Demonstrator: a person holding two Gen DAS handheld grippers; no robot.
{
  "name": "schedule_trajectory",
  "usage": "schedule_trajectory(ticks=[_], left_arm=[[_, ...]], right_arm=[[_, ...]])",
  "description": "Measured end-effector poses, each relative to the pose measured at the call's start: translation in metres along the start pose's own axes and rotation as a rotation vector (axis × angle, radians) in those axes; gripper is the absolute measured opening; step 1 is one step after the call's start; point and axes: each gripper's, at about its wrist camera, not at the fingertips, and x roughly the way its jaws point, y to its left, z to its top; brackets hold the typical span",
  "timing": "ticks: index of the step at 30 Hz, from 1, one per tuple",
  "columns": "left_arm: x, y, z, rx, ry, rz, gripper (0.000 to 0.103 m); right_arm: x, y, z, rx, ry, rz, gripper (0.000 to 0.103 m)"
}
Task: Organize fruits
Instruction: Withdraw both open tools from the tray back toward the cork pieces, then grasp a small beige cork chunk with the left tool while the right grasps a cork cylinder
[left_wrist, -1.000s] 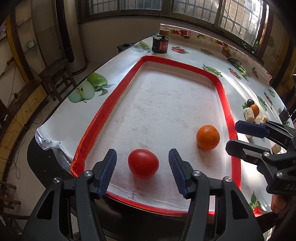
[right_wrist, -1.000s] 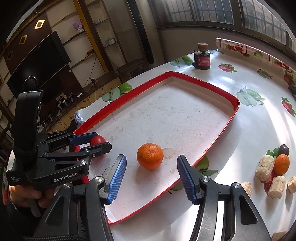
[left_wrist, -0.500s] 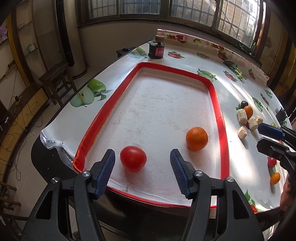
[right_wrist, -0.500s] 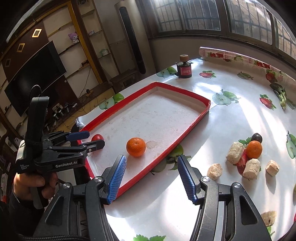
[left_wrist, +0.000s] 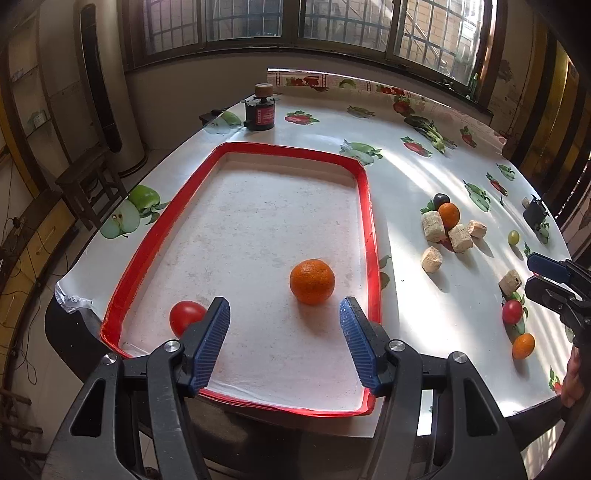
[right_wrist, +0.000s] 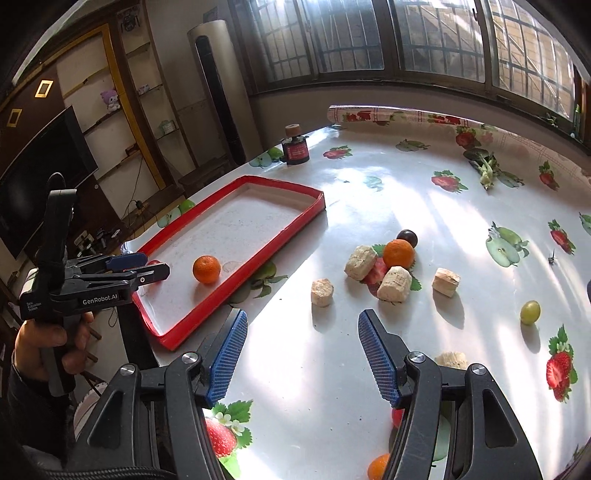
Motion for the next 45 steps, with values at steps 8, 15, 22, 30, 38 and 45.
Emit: schedule_trajectory(ticks=[8,15,22,30,38,45], left_arm=[[-0.001,-0.037,0.001,0.068,0.01,-0.049,0.061],[-0.002,-0.066,0.0,0.12,0.019,-0.087,0.061],[0.0,-0.087,-0.002,0.155,0.03,-0.11,0.061],[0.008,-0.107,-0.001,0.172,0.051,-0.148,0.061],[0.028,-0.127,0.007,0.19,0.076,-0.177,0.061],[0.044,-0.135,0.019,0.195,0.086,-0.183,0.061]], right_arm=[[-0.026,-0.029,-0.017,0.055,-0.016,-0.052,0.065],[-0.04,-0.049,-0.032,0.092,-0.019,-0.088,0.065],[-0.054,-0.074,-0.047,0.148,-0.034,-0.129,0.065],[-0.063,-0.104,-0.058,0.215,-0.048,-0.171,0.065],[-0.057,-0.12,-0.062,0.247,-0.04,-0.179,0.064],[-0.042,-0.125,-0.057,0.252,-0.029,-0.186,0.062]])
